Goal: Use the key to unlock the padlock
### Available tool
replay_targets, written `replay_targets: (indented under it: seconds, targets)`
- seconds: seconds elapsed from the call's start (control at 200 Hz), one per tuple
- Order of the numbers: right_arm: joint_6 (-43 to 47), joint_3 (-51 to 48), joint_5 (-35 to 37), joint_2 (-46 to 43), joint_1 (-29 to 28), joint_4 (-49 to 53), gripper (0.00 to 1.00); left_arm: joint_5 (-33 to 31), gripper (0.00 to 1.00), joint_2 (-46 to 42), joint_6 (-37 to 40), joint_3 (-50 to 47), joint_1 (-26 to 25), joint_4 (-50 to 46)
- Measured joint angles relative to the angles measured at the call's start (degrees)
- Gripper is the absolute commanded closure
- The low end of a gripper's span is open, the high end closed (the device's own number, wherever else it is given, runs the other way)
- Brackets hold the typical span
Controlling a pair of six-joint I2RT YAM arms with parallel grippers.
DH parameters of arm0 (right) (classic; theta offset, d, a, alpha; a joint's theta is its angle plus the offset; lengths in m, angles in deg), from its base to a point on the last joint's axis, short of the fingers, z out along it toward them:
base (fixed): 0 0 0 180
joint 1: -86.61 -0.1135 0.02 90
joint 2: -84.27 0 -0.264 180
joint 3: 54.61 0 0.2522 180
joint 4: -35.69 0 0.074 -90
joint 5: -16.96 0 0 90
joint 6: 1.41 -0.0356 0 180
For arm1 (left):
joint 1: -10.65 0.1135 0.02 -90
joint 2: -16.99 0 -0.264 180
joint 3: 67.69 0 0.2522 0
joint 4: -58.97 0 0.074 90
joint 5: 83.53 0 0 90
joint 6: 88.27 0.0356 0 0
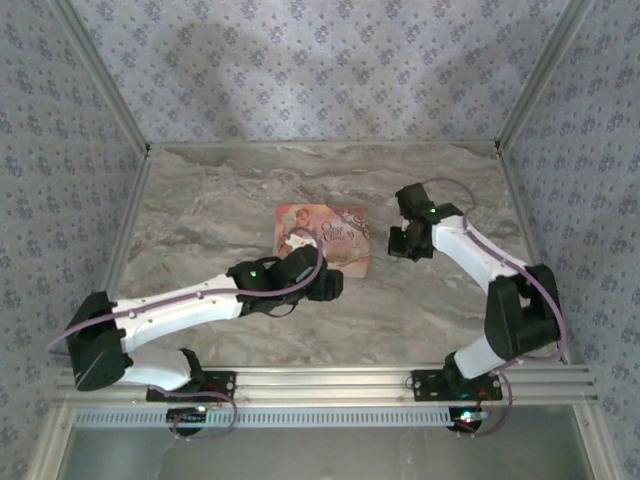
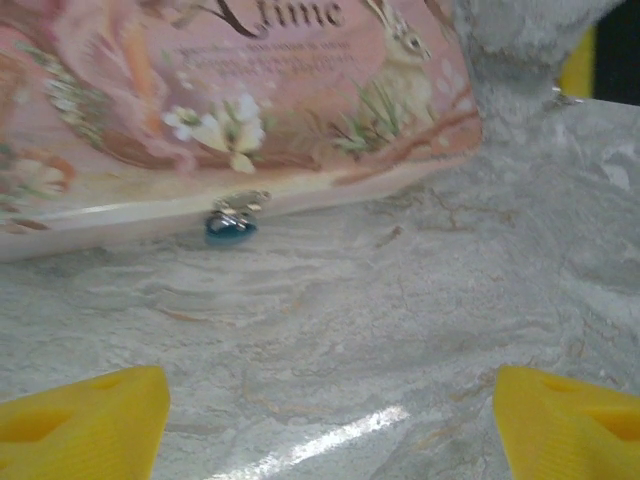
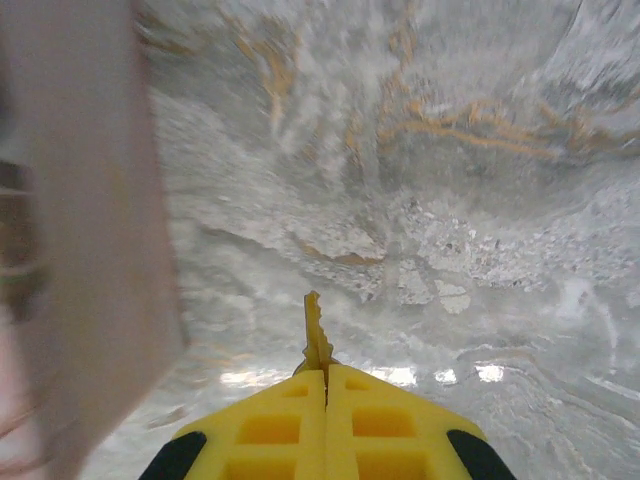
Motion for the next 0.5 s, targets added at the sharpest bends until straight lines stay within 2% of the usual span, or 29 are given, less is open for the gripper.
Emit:
replay_targets:
  seconds: [0.245, 0.5]
  targets:
    - [0.59, 7.67, -4.57, -8.28, 0.00, 3.65, 1.00, 3.61, 0.14, -7.17, 1.07, -1.86, 7.21, 2.47]
    - [0.55, 17.00, -16.33, -15.30, -0.04, 4.66, 1.00, 14.45, 0.13, -13.09, 2.75, -2.29, 17.03, 9.31]
